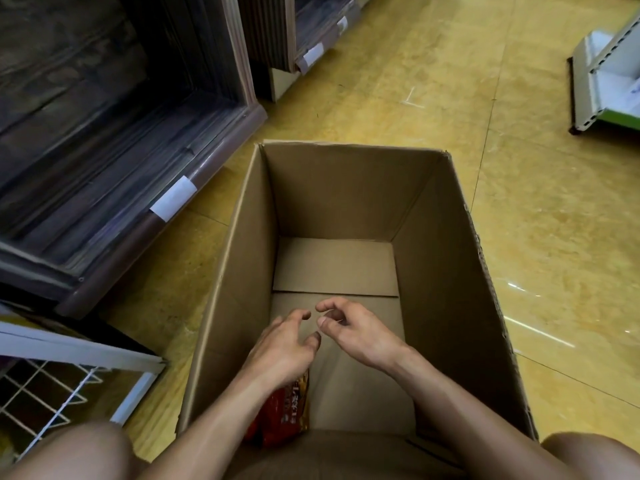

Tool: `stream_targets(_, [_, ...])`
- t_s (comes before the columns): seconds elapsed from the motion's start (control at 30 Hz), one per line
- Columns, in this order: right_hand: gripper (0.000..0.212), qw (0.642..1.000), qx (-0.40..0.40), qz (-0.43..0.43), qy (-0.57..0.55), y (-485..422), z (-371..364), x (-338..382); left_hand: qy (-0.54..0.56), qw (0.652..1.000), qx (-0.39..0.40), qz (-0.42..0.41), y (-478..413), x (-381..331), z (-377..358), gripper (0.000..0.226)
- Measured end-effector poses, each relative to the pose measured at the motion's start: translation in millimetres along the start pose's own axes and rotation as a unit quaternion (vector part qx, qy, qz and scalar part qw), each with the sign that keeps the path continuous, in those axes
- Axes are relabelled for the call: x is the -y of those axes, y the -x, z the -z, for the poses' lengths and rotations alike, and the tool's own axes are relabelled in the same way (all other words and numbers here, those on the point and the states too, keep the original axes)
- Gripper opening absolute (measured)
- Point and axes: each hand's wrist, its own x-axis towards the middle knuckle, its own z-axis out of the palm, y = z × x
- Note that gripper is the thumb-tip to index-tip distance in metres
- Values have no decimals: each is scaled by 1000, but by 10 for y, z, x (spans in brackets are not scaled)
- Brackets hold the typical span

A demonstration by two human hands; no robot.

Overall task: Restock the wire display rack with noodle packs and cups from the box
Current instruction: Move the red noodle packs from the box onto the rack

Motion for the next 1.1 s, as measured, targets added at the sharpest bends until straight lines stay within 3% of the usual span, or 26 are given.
stream_targets(0.27, [35, 1000, 16, -10, -4, -22, 119, -76, 82, 995, -36, 51, -101, 13, 193, 38])
stream_targets(0.6, [32, 999, 29, -9, -13, -32, 143, -65, -135, 987, 38, 82, -173, 161, -108, 51])
stream_targets(0.87, [34, 998, 56, -15, 22, 60, 144, -111, -122, 981, 114, 101, -214, 240, -211, 48])
stream_targets(1.1, [32, 998, 51, -23, 12, 50, 187, -143, -28, 997, -30, 61, -180, 226, -190, 28])
